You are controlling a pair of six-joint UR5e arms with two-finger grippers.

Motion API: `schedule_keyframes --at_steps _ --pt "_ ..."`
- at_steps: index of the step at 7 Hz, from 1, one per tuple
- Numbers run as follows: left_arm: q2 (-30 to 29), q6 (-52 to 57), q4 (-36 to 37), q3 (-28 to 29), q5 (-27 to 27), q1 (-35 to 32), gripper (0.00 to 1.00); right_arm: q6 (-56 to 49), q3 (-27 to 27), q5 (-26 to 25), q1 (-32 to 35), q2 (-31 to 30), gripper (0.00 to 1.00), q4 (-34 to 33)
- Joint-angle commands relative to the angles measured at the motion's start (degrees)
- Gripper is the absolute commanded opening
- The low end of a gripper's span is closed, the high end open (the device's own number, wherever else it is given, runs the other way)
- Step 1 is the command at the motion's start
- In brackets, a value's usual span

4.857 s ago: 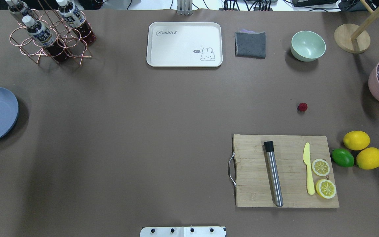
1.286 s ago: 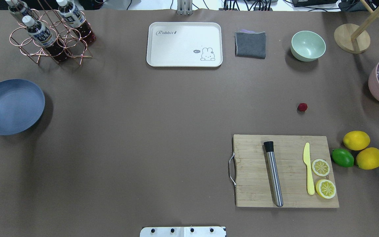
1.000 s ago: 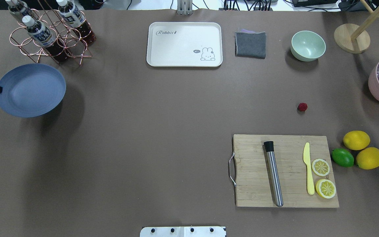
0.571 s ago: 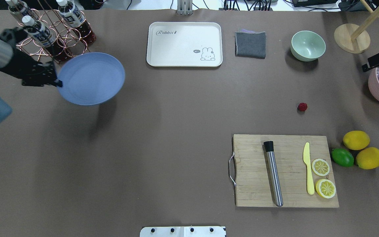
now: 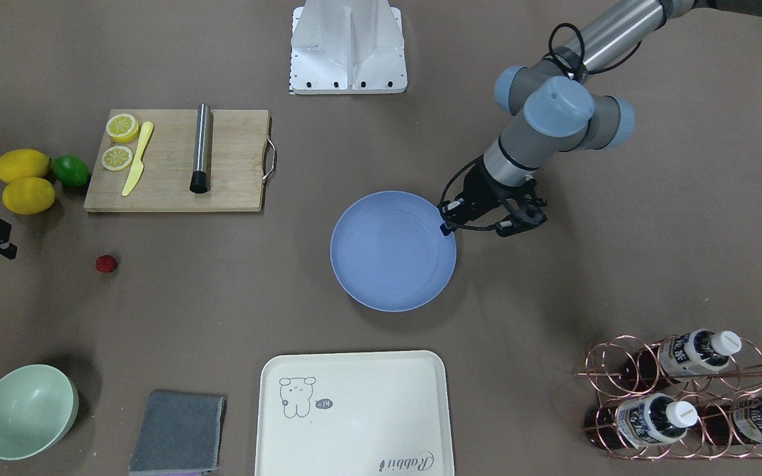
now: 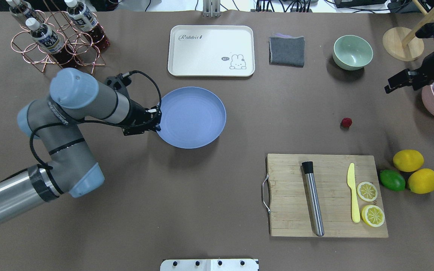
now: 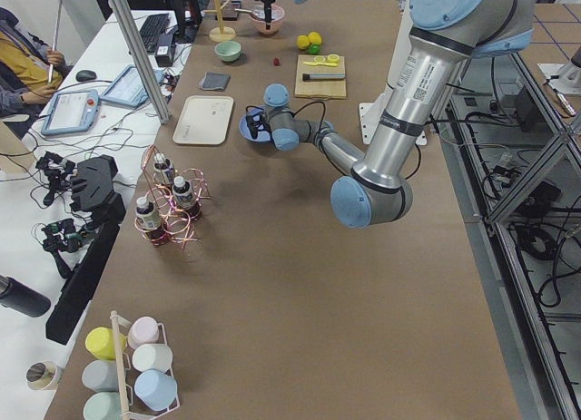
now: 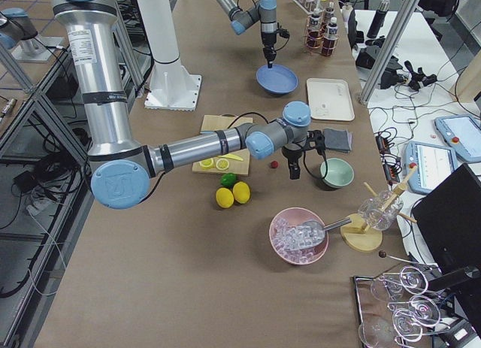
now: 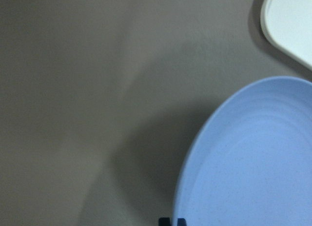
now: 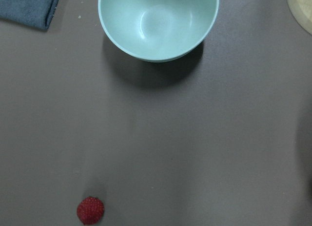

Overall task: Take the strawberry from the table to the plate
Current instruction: 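Push the blue plate to table center with left gripper while right gripper approaches strawberry, then lower the right gripper onto the red strawberry and close it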

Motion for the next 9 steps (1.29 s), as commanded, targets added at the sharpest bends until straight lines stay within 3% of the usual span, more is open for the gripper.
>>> schedule_keyframes --at_steps 1,3,4,5,8,9 --pt "-1.96 -2.74 0.14 0.02 5.23 5.63 0.0 2.76 -0.42 -0.14 -2.53 1.56 1.0 0.07" --pt "-3.02 -3.36 0.13 0.28 8.4 8.53 0.0 4.61 -0.42 -1.45 -5.08 1.83 1.0 0.15" --pt "-2.76 -3.1 0.13 0.2 8.41 8.54 0.15 4.61 -0.85 -1.98 -6.31 2.18 1.0 0.07" --pt "-2.67 -2.66 0.05 0.11 8.58 8.54 0.97 6.35 -1.55 -3.29 -8.06 3.31 1.0 0.07" --pt "-2.67 -2.66 -0.04 -0.42 8.59 8.2 0.97 7.16 -2.35 -6.03 -12.29 2.88 0.97 0.15" --pt "-2.67 -2.66 -0.04 -0.51 8.59 8.19 0.97 7.16 -4.88 -7.25 -13.34 3.41 0.97 1.55"
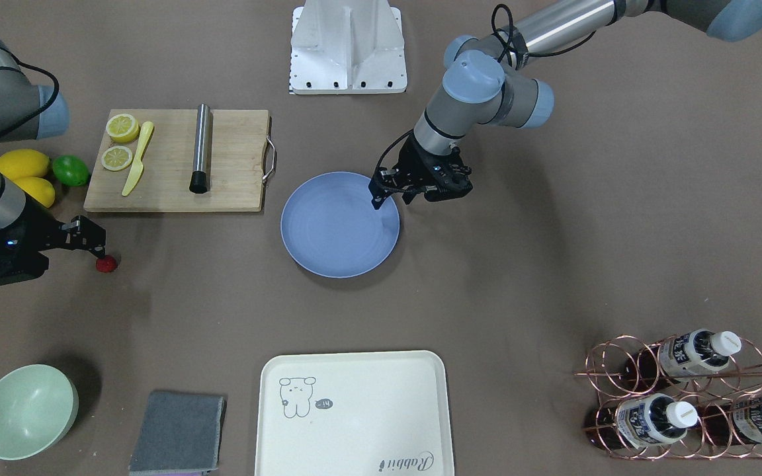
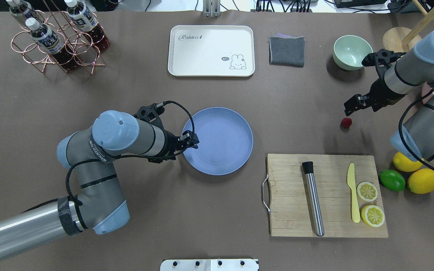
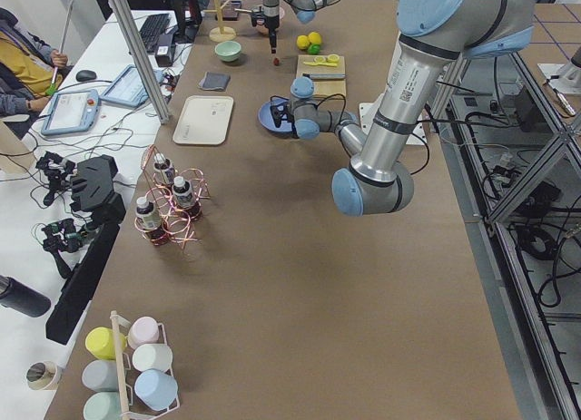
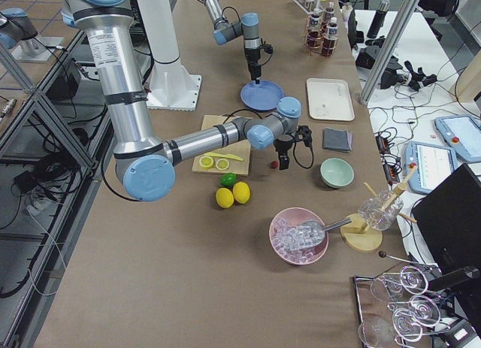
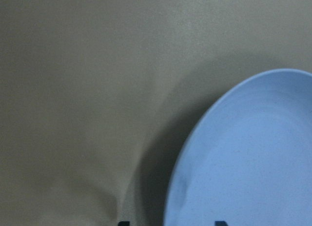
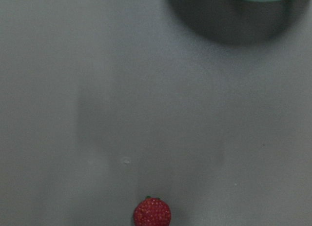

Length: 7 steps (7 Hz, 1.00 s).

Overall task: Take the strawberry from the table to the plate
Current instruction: 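Lower the right gripper onto the red strawberry and close it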

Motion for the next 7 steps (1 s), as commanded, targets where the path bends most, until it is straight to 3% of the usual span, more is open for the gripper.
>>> schedule_keyframes --at_steps 1,3,4,5,7 --pt "-0.06 0.01 0.08 -0.11 0.01 -0.09 0.98 0.14 -4.77 -2.17 -2.0 1.19 0.95 4.65" --pt "0.03 0.01 0.08 -0.11 0.01 -0.27 0.97 1.62 -5.06 -2.18 -2.78 1.98 0.8 4.86" --pt "0.03 0.01 0.17 -0.11 0.01 -0.44 0.97 1.72 -4.88 -2.0 -2.88 1.99 0.6 4.95" --pt "0.03 -0.08 0.17 -0.11 0.01 -0.44 0.97 1.64 -4.62 -1.83 -2.97 1.81 0.13 5.04" --pt "0.03 -0.43 0.17 -0.11 0.01 -0.44 0.97 1.28 -4.62 -1.91 -3.06 1.11 0.06 5.04"
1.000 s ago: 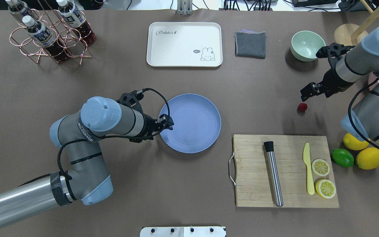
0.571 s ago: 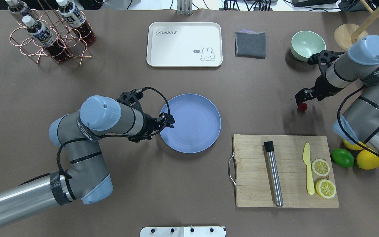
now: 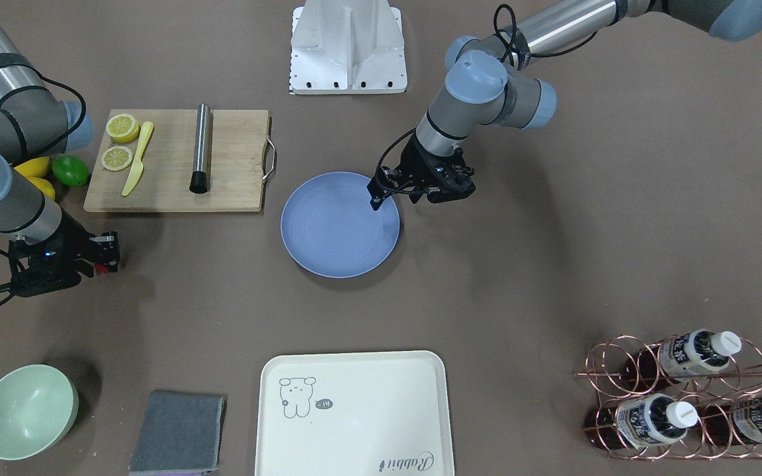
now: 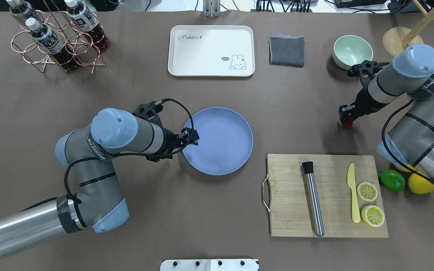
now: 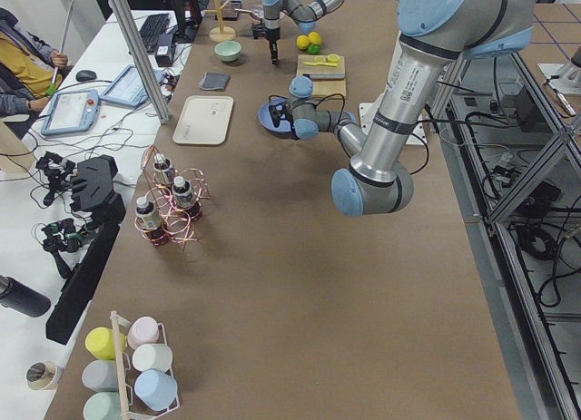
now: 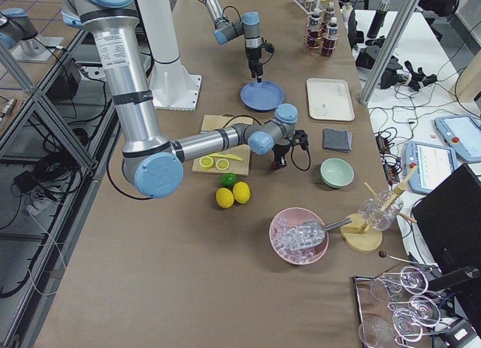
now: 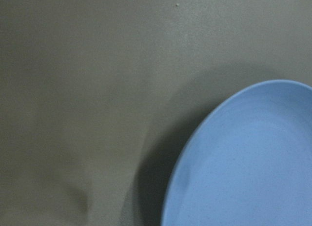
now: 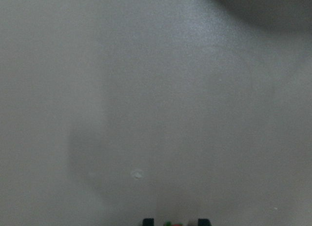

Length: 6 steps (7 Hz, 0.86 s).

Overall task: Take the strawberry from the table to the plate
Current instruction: 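Lower the right gripper onto the red strawberry and close it, then carry the strawberry over the blue plate with the right gripper while the left arm withdraws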

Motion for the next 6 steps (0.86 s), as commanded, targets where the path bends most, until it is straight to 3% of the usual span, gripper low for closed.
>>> schedule_keyframes --at_steps 1,2,4,6 --pt "0.0 -0.16 0.0 0.0 0.0 -0.18 0.97 0.33 1.96 0.38 -0.07 -0.12 0.0 -0.36" --pt "0.0 -0.16 0.0 -0.09 0.0 -0.44 0.97 0.42 4.16 0.74 0.02 0.49 0.0 -1.32" --pt "1.48 0.37 0.18 -2.53 -0.17 -2.63 0.97 4.34 9.08 1.8 0.29 8.27 0.0 -12.78" --pt "7.79 13.72 0.53 -5.18 -4.36 -8.41 0.97 18.89 7.44 -4.14 -7.76 17.85 0.0 -13.81"
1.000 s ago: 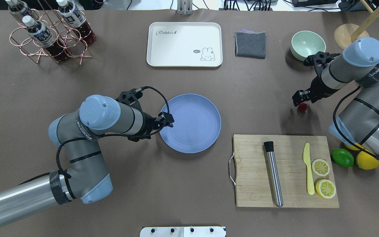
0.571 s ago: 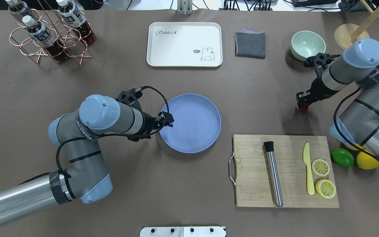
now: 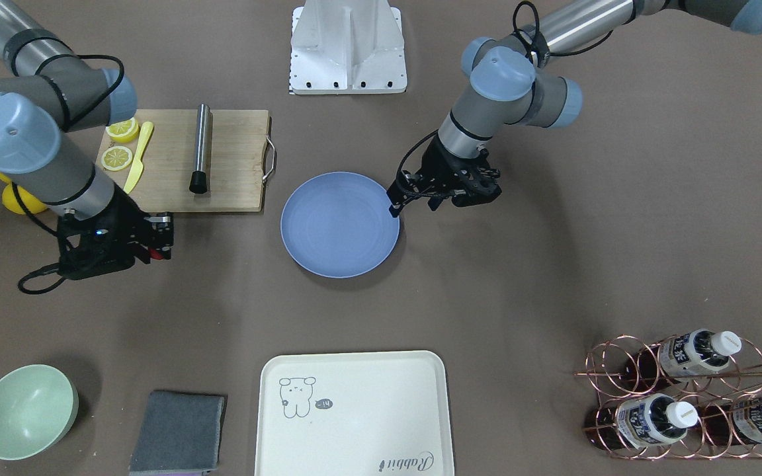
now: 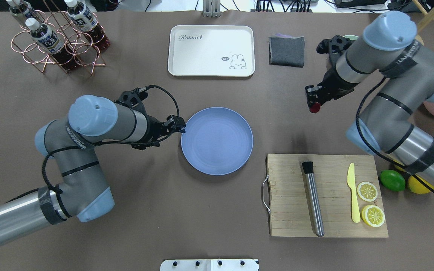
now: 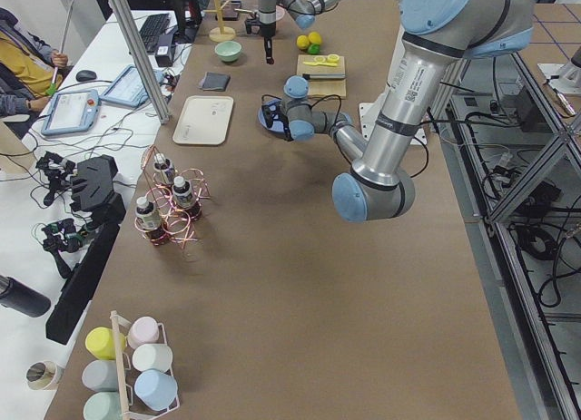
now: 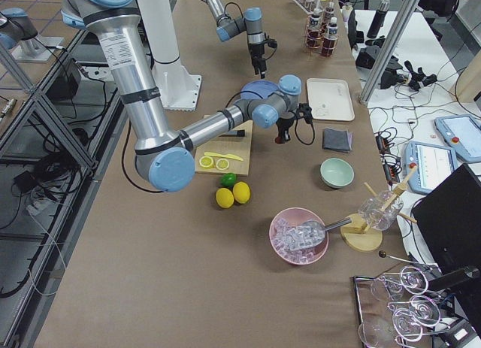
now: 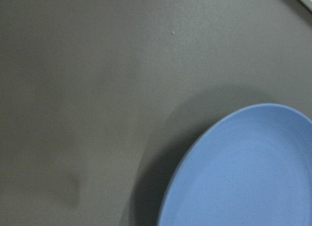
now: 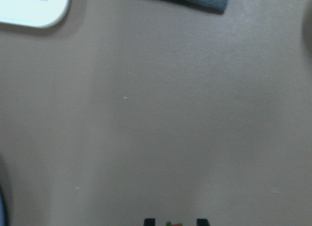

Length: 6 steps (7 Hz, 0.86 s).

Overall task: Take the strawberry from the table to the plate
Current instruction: 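Carry the strawberry over the blue plate with the right gripper while the left arm withdraws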

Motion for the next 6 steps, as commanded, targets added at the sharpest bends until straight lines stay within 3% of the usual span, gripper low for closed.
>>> schedule_keyframes --at_steps 1,3,4,6 --pt "6.62 14.69 0.28 -1.47 -7.58 -8.82 0.97 14.27 -3.06 -5.58 -8.31 10.49 0.0 -1.18" --pt "10.16 22.46 0.19 -1.38 -11.66 -14.13 0.97 19.93 -4.57 -13.48 -15.18 12.03 0.0 1.97" --pt "10.6 23.62 0.28 -1.29 -11.67 -14.67 0.97 22.74 -8.93 -15.77 -17.21 13.95 0.0 5.73" --pt "10.52 23.63 0.36 -1.38 -11.75 -15.28 0.97 23.38 -11.44 -16.15 -19.68 15.64 0.0 7.44"
